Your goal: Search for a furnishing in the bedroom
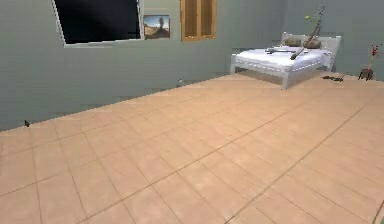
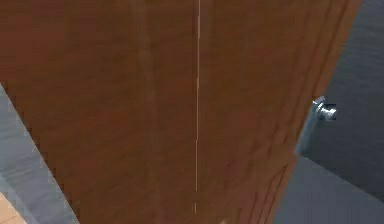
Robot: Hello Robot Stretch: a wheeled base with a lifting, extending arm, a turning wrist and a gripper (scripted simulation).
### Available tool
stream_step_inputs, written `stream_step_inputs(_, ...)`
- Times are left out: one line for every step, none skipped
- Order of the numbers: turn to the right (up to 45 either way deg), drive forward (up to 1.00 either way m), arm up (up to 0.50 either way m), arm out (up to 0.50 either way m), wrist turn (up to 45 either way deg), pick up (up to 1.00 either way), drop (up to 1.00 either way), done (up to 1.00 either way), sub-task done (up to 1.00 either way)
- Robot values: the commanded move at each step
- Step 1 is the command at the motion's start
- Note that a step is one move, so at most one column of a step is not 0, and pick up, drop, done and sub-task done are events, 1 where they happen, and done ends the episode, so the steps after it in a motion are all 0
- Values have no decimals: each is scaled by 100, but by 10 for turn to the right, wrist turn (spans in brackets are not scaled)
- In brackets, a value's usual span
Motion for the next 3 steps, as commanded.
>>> stream_step_inputs(-360,0,0,0,0,0,0,0,0)
stream_step_inputs(0,30,0,0,0,0,0,0,0)
stream_step_inputs(450,0,0,0,0,0,0,0,0)
